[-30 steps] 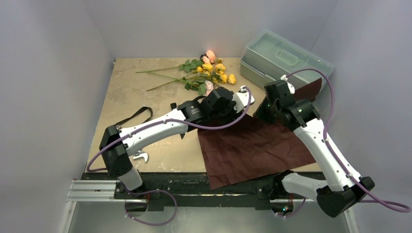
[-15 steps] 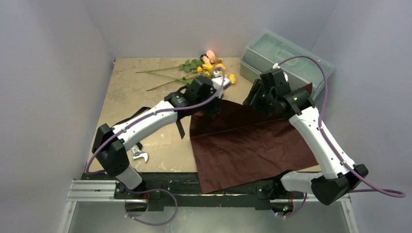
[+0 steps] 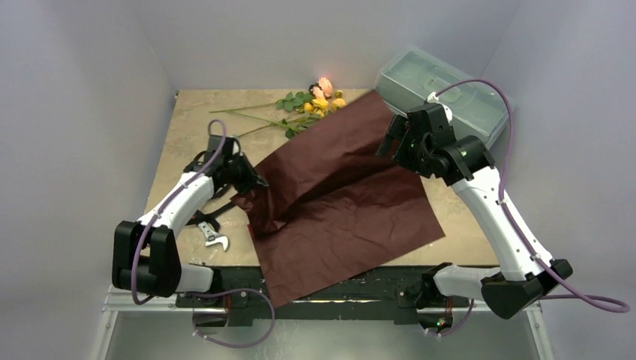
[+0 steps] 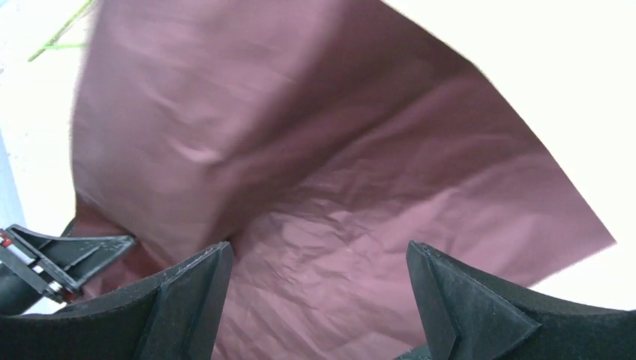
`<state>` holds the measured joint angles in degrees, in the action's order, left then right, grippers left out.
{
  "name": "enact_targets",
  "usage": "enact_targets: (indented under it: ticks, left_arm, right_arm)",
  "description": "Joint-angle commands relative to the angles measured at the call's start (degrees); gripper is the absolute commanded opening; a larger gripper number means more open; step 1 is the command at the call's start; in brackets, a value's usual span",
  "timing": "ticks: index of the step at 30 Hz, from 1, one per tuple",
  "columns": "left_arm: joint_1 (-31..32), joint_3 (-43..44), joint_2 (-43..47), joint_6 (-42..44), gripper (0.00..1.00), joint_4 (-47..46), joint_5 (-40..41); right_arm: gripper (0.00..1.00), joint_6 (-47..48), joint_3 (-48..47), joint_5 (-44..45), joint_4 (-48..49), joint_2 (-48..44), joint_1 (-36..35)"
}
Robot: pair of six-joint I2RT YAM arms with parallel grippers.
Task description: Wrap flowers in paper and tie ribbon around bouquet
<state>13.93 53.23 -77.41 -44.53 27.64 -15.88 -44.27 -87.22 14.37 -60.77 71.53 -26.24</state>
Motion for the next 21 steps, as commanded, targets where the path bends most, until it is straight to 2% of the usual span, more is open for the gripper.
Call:
enact_targets:
  ticks: [1, 7, 14, 21]
  left_arm:
    - [-9.6, -3.6, -0.7, -7.0, 0.0, -3.5, -7.7]
    - [-12.6, 0.4, -8.3, -0.9, 0.0, 1.0, -5.2]
    - [-13.1, 0.6, -10.0, 1.4, 0.0, 5.1, -2.1]
    - [-13.1, -0.3, -12.2, 4.6, 0.0, 7.1, -1.9]
  right_arm:
    - [0.96, -0.1, 2.8, 2.8, -0.5, -3.3, 0.0]
    - [0.96, -1.7, 12.2, 4.6, 3.2, -9.9, 0.0]
    - [0.98, -5.0, 28.6, 2.1, 10.3, -20.3, 0.0]
    - [0.99, -3.4, 39.3, -2.1, 16.0, -22.7, 0.9]
